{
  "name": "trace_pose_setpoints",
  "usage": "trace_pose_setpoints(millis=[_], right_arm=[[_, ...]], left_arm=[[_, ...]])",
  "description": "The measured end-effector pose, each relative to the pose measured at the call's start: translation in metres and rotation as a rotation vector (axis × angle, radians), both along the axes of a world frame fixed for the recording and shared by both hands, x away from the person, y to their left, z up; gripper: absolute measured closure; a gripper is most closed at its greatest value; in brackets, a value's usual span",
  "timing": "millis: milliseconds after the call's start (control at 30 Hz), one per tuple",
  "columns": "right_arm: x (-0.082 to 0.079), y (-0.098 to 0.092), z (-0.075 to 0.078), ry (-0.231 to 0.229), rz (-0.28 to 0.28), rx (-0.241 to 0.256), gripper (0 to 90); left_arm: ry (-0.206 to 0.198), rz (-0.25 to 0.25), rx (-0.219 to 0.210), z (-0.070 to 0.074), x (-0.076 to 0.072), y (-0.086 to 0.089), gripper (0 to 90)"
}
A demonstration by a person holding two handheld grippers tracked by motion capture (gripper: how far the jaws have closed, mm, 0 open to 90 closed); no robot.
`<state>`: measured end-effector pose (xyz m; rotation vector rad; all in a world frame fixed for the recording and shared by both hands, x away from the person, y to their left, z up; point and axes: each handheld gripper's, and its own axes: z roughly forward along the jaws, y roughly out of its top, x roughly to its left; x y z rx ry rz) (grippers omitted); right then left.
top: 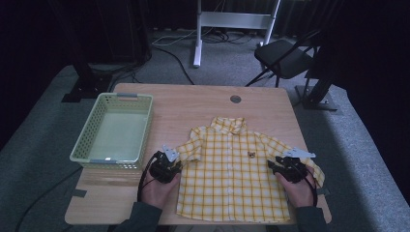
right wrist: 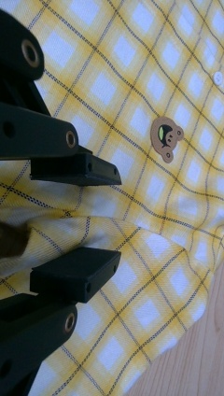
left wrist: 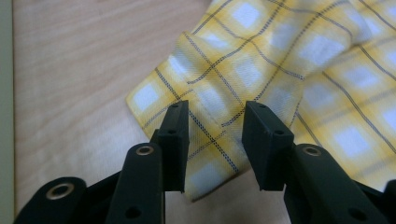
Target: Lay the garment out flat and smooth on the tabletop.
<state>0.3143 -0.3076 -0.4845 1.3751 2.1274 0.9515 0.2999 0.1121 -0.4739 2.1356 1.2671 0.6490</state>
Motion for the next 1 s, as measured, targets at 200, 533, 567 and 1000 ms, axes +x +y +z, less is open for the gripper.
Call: trace_pose_setpoints(millis=[200,533,567,1000], right_arm=[[0.001,-0.001,0.001,0.009,-0.001,-0.007,56.8],[0.001,-0.007,0.002,0.017,-0.015,-0.011,56.8],[0.001,-0.007,0.002,0.018,-0.015,-0.011,56.7],[0.0,-0.009,0.002,0.015,-0.017,-0.008,56.7]], left_arm=[[0.039,-0.017,-0.013,0.004,-0.012,0.004,60.2],[-0.012,-0.029,-0.012,0.022,0.001,0.01,59.4],[-0.015,-0.04,-0.012,0.022,0.005,0.009,59.3],[0.053,-0.107,-0.052,0.004,0.038,0.007,53.0]])
